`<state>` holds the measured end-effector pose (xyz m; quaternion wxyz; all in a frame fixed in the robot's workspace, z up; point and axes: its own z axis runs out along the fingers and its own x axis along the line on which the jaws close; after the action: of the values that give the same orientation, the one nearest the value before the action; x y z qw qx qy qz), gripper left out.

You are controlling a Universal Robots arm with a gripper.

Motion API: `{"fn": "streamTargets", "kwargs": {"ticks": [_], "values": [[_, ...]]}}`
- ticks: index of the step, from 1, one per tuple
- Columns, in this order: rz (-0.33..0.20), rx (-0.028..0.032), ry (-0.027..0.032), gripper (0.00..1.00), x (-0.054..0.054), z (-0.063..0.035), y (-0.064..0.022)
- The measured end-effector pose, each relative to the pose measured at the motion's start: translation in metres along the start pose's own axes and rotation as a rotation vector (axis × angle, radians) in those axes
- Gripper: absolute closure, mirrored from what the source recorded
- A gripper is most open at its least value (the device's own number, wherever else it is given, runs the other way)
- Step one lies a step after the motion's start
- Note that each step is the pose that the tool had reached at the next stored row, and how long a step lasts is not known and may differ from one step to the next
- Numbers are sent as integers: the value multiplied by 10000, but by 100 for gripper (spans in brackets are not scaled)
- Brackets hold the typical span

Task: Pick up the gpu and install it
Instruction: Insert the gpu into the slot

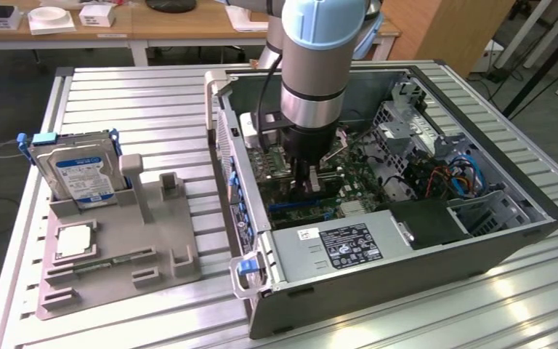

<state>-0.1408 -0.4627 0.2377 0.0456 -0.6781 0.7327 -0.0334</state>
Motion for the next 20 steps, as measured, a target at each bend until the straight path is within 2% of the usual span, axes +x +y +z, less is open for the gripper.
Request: {"fn": "streamTargets", "kwargs": {"ticks": [5,20], "values": [[-1,-2,2,71,-33,13,4],[0,2,0,71,-40,51,10]]}}
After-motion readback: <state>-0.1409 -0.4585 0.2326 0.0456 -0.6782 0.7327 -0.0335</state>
